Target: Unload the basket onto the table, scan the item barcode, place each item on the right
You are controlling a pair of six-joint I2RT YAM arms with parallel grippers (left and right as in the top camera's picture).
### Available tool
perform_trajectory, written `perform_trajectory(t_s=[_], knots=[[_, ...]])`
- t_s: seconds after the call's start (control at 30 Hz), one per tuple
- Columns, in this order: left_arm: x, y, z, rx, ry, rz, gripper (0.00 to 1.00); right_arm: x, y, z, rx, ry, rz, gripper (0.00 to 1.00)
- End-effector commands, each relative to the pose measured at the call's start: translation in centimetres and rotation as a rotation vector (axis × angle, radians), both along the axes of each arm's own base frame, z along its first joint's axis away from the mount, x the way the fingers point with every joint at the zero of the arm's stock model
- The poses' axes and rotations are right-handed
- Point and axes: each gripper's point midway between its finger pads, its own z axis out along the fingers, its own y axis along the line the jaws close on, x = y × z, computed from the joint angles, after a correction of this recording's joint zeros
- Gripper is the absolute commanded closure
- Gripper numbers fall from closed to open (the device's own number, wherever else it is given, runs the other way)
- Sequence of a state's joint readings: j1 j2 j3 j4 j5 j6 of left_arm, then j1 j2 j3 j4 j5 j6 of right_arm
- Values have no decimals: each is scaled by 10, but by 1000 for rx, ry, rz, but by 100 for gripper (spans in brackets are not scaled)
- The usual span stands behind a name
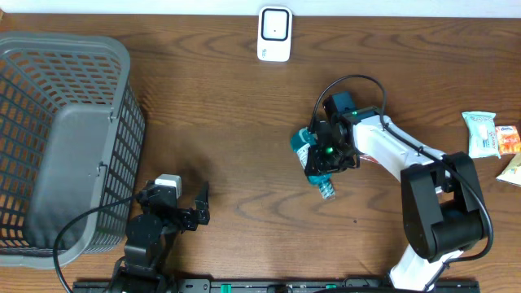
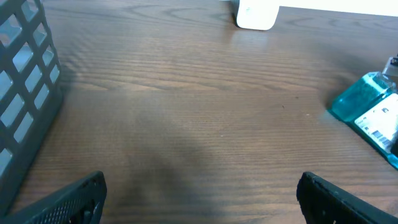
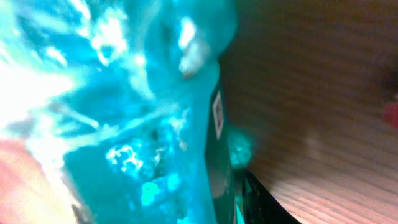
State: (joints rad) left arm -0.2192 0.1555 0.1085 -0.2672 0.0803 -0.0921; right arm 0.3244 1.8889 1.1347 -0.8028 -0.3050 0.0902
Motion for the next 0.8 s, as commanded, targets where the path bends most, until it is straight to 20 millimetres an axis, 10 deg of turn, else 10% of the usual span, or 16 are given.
perform_trajectory(t_s=[0.0, 0.2, 0.5, 0.63, 0.77], knots=[[-3, -2, -13, 15, 29, -17, 2, -4, -60, -28, -360, 2, -178, 98], [-3, -2, -13, 15, 29, -17, 2, 11, -64, -16, -463, -120, -231, 94], [-3, -2, -13, 15, 29, -17, 2, 2, -53, -49, -543, -196, -189, 46], [-3, -2, -13, 15, 29, -17, 2, -14, -54, -57, -566, -135, -227, 45], [-3, -2, -13, 15, 29, -17, 2, -23, -43, -60, -504, -73, -322, 66]])
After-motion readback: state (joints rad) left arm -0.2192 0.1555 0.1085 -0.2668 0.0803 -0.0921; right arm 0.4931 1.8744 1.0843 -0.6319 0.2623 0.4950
